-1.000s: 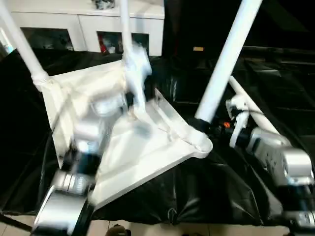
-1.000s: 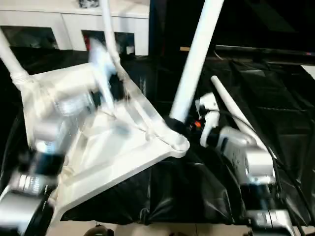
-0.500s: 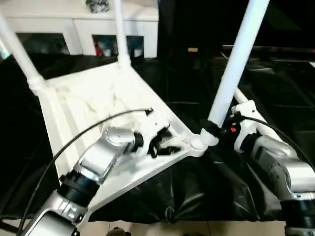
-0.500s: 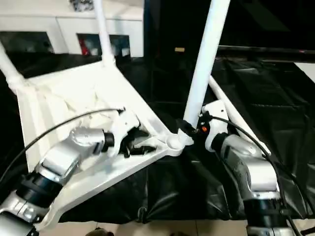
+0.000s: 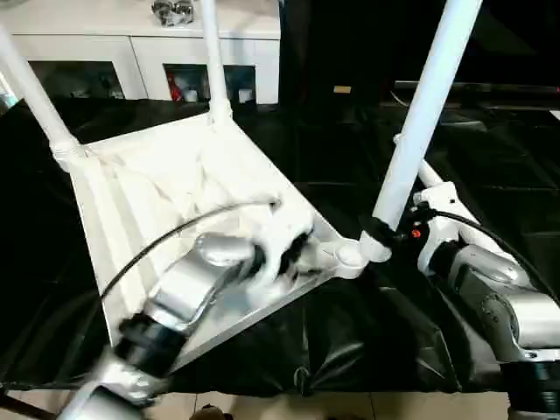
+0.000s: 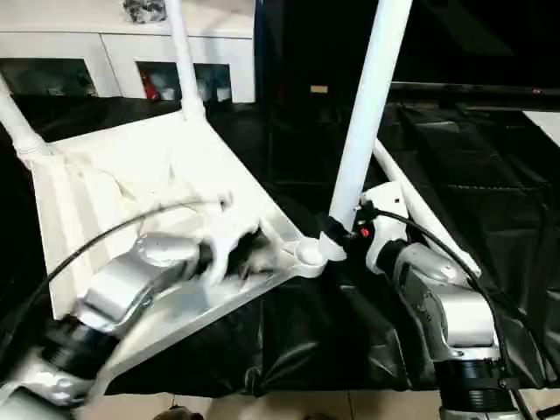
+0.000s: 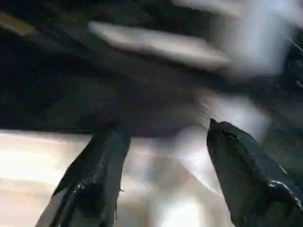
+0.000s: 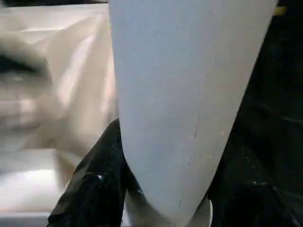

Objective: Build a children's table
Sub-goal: Insert table leg to table base

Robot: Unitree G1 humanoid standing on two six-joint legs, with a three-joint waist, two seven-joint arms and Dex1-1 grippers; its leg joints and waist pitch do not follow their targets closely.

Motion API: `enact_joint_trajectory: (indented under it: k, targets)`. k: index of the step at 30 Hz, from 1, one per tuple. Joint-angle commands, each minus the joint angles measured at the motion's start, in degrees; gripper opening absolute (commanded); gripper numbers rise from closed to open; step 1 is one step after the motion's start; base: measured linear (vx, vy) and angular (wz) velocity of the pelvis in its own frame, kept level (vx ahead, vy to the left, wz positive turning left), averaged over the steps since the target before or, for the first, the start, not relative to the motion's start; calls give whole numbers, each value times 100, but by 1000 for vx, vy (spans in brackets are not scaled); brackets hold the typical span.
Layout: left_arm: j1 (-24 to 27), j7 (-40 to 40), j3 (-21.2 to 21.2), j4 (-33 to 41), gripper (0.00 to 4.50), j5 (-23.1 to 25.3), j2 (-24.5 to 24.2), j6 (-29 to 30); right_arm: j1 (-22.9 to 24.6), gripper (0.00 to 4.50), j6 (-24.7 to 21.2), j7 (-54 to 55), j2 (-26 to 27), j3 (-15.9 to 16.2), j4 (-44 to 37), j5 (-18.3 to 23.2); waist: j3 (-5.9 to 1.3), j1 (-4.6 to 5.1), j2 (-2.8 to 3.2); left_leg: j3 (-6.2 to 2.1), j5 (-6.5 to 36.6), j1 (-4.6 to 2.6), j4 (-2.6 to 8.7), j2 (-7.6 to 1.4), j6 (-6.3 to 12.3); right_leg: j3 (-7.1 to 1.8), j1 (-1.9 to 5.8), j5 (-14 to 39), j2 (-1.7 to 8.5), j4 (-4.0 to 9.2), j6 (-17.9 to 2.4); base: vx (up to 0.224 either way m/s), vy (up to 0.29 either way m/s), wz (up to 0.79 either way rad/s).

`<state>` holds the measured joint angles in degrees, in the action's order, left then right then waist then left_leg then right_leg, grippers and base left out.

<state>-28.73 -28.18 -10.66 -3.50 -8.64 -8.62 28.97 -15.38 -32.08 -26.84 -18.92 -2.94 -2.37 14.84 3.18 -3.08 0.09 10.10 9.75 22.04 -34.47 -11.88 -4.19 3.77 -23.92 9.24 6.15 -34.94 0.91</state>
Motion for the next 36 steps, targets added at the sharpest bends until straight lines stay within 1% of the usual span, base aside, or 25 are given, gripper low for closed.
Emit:
enact_joint_trajectory:
  k: [1,2,3,7,12,15,16,17,18,19,20,21,22,23,24,25,26,27,28,29,31,32,33,35,36]
  targets:
    - [89,655,585,54,304,69,-30,-389,28,188,-4,399,143,-66,-259,-168,-399,4,-70,-13,1573,7,427,17,-50,-93,330,2334,79,539,-531,0,0,0]
    - [215,970,765,153,304,207,-79,-548,58,188,239,749,285,-44,-308,-407,-398,15,-117,-17,1568,15,424,15,-48,-93,319,2431,80,549,-461,0,0,0]
    - [454,1295,963,304,304,387,-182,-565,84,188,913,1516,450,176,-218,-1158,-404,42,-117,-26,1514,13,424,6,-81,-104,295,2472,90,549,-384,0,0,0]
    - [776,1687,1177,506,304,578,-131,-710,127,188,1688,1999,679,217,82,-1452,-416,73,-69,-24,1538,-38,414,-11,-126,-152,219,2369,76,526,-372,0,0,0]
    - [1030,2223,1298,610,304,806,63,-933,256,188,1399,1817,880,137,51,-1055,-393,16,-43,-23,1691,-62,444,-41,-10,-188,222,1691,20,478,-591,0,0,0]
    - [1069,2623,1233,516,304,942,243,-995,376,188,1222,1387,910,274,-92,-832,-390,40,5,-146,1903,-151,518,-169,-217,-60,226,1247,-183,449,-734,0,0,0]
    - [1067,2678,1203,511,304,986,253,-1002,373,188,1267,1384,907,301,-70,-870,-345,19,-74,-383,1920,193,627,-61,26,174,451,1004,-91,304,-891,-20,-47,21]
    - [1041,2704,1202,491,304,984,307,-954,353,188,1408,1395,885,369,25,-964,-414,158,178,-910,2447,-59,780,-398,482,352,348,812,-161,127,-1270,-5,-72,47]
    - [1037,2705,1204,487,304,981,316,-945,350,188,1430,1396,881,378,41,-978,-392,278,195,-1122,2351,-62,845,-487,709,372,317,743,-197,-12,-1491,-5,-72,47]
    - [999,2667,1237,452,304,908,380,-792,327,188,1539,1425,897,371,149,-988,-380,340,232,-1341,2078,-42,862,-439,1137,412,325,995,-225,-183,-1732,6,-104,48]
    - [984,2649,1252,435,304,869,403,-707,317,188,1555,1443,920,340,185,-953,-370,349,209,-1381,2036,-25,846,-327,1304,373,322,1058,-217,-187,-1852,-17,-153,51]
    - [976,2606,1340,430,304,739,435,-621,306,188,1483,1405,982,278,187,-807,-337,318,125,-1350,1920,132,779,-29,1340,287,397,1082,-109,-37,-2196,-17,-153,51]
    - [968,2590,1357,420,304,752,394,-594,318,188,1461,1396,1035,242,167,-719,-323,280,61,-1175,1876,263,578,162,1186,181,446,1199,51,176,-2226,-34,-147,48]
    - [971,2609,1348,411,304,834,326,-593,350,188,1386,1377,1083,218,123,-645,-329,-9,-226,-365,921,83,-244,422,463,-87,420,3213,526,770,-959,-44,-134,15]
    - [974,2598,1322,394,304,880,282,-663,375,188,1342,1400,1086,236,112,-679,-323,-158,-177,-356,580,169,-188,278,400,-254,499,3711,681,800,-572,-44,-134,15]
    - [968,2612,1362,376,304,844,288,-631,396,188,1333,1388,1093,247,119,-695,-305,-303,-247,-370,575,263,-238,158,501,-504,550,4320,938,795,121,-15,-116,-8]
    - [936,2567,1342,325,304,863,228,-636,431,188,1339,1380,1091,269,136,-734,-352,-368,-211,-414,618,311,-265,122,569,-621,626,4160,1028,712,180,-13,-66,-2]
    - [929,2530,1328,317,304,853,214,-608,437,188,1336,1375,1090,268,135,-732,-371,-461,-141,-492,566,277,-221,36,712,-695,604,3403,1092,665,-212,-13,-66,-2]
    - [924,2491,1300,310,304,842,197,-585,445,188,1332,1367,1088,264,134,-733,-370,-482,-105,-495,476,221,-149,11,780,-641,570,2933,1018,638,-526,0,0,0]
    - [896,2342,1139,209,304,919,97,-605,463,188,1297,1344,1117,205,134,-657,-357,-456,52,-404,185,6,209,-86,902,-222,414,1670,431,469,-1186,0,0,0]
    - [890,2095,1016,167,304,882,49,-671,463,188,1341,1345,1097,176,147,-658,-406,-399,135,-414,438,-222,282,-272,880,-110,293,963,167,336,-1259,0,0,0]
    - [887,2031,999,163,304,852,48,-662,457,188,1345,1349,1094,165,153,-652,-402,-388,169,-429,685,-250,318,-347,757,-117,279,880,148,342,-1232,-25,30,18]
    - [880,1850,953,160,304,763,52,-614,438,188,1357,1362,1083,129,171,-625,-375,-375,159,-341,1314,-274,362,-334,456,-148,273,943,181,380,-1230,-25,30,18]
    - [941,838,653,130,304,300,32,-798,382,188,1333,1305,993,56,205,-554,-320,-398,24,-194,1825,-239,391,-173,128,-212,299,1879,289,502,-1017,0,0,0]
    - [987,417,501,149,304,148,-32,-894,367,188,1337,1271,966,40,221,-543,-320,-406,35,-196,1844,-227,401,-167,94,-227,302,2067,294,498,-934,0,0,0]
